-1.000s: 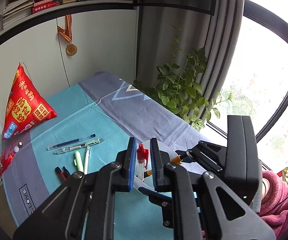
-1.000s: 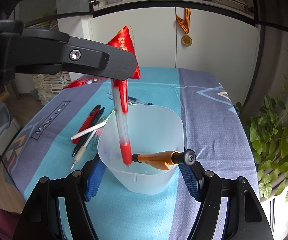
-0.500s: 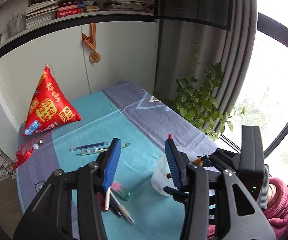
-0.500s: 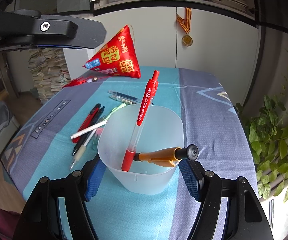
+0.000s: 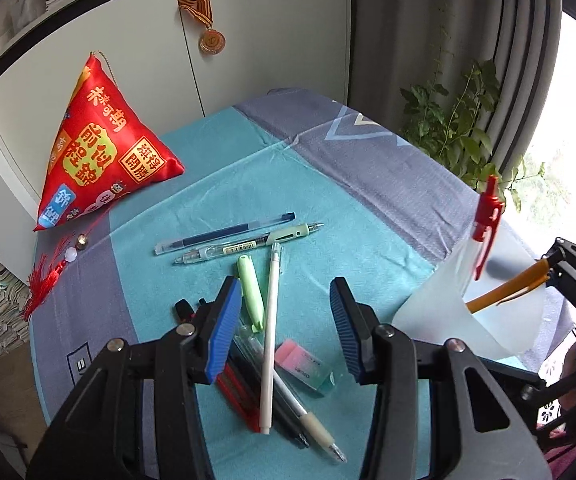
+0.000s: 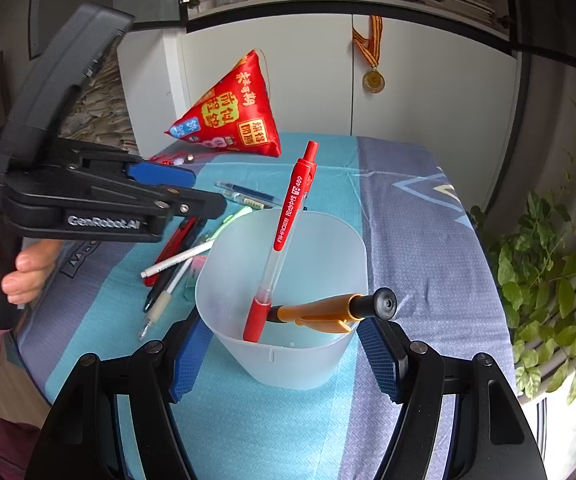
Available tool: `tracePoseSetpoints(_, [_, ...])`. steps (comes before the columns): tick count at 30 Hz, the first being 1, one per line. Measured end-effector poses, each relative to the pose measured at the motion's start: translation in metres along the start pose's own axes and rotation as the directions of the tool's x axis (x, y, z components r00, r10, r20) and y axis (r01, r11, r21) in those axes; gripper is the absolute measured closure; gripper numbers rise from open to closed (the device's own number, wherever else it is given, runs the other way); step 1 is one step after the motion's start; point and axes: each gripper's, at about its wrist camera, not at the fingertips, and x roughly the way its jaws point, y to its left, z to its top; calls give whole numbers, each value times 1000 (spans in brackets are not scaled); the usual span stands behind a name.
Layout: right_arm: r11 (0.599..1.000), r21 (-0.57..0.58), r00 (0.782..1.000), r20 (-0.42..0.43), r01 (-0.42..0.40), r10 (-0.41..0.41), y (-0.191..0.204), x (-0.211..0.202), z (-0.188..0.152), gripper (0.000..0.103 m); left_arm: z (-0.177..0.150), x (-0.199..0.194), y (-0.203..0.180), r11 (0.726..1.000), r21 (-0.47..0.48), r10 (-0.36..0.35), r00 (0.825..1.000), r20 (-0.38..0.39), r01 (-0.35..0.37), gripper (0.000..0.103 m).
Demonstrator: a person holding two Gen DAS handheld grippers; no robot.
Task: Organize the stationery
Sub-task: 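Grasp the white pen from the pile with the left tool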
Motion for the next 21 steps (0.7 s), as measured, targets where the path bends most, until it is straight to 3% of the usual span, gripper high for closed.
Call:
tracePoseSetpoints(5, [1000,3,1000,0,-1,1,0,0,0,32,10,22,2,999,17,-42,999,-19,43,60])
tracePoseSetpoints(10, [1000,3,1000,-1,0,0,0,0,0,32,17,53,5,999,31,-38,996,-87,41,77])
tracePoseSetpoints(18, [1000,4,1000,-3,0,0,-1,0,0,32,19,80,12,999,13,-34,990,-137,36,79])
tracePoseSetpoints(21, [1000,6,1000,-3,-1,1,-1,1,0,32,20,80,11,998,11,-58,988,-141,60,93])
